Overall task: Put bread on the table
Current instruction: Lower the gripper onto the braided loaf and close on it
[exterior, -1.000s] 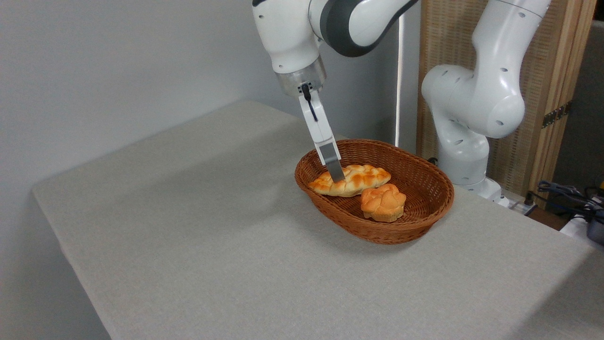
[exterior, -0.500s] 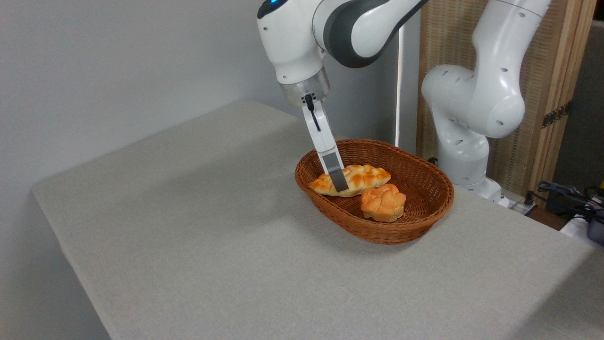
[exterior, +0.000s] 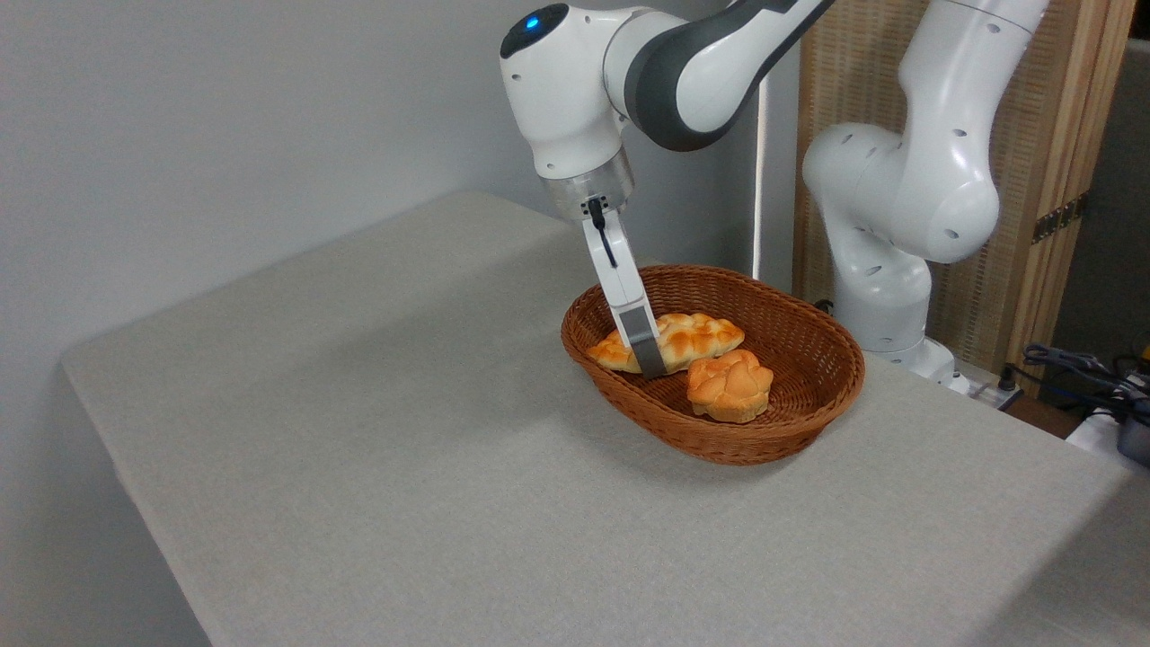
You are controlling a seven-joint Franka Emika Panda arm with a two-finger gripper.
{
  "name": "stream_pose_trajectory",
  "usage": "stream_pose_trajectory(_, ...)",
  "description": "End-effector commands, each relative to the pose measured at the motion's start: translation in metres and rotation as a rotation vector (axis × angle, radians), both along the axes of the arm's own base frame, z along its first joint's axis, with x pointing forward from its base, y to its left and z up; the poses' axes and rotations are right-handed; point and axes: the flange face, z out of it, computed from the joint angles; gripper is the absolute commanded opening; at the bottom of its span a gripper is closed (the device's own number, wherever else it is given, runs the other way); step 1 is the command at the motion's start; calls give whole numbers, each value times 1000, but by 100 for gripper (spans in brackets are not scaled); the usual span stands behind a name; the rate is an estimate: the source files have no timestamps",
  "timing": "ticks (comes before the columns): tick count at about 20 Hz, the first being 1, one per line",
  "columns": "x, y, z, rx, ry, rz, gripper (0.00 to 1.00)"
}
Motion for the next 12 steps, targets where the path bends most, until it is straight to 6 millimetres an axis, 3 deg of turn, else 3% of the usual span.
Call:
stream_pose_trajectory(1,0,2,0,-3,-16,-17,36)
stream_pose_trajectory(12,-2,1,10,5,9,-11,37)
